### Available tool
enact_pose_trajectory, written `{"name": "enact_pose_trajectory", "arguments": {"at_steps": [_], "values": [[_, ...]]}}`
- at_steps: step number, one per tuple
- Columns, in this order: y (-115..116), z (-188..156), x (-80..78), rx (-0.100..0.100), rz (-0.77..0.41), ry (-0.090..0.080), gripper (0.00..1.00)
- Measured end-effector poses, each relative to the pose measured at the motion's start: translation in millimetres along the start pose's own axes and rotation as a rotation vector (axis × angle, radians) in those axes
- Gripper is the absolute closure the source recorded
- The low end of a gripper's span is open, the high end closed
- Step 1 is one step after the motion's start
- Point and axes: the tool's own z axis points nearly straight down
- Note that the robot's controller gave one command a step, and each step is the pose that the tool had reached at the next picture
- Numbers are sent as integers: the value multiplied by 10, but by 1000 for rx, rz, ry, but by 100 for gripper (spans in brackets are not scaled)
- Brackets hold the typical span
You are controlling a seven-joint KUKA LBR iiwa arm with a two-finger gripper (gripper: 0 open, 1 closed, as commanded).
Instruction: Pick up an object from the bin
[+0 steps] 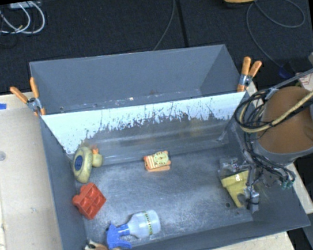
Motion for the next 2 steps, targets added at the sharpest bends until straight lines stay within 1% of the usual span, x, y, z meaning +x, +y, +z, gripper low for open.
{"name": "enact_pose_trajectory", "arguments": {"at_steps": [1,2], "values": [[-60,25,108,-5,-143,-29,0],[-114,38,38,-7,-256,-12,0]]}}
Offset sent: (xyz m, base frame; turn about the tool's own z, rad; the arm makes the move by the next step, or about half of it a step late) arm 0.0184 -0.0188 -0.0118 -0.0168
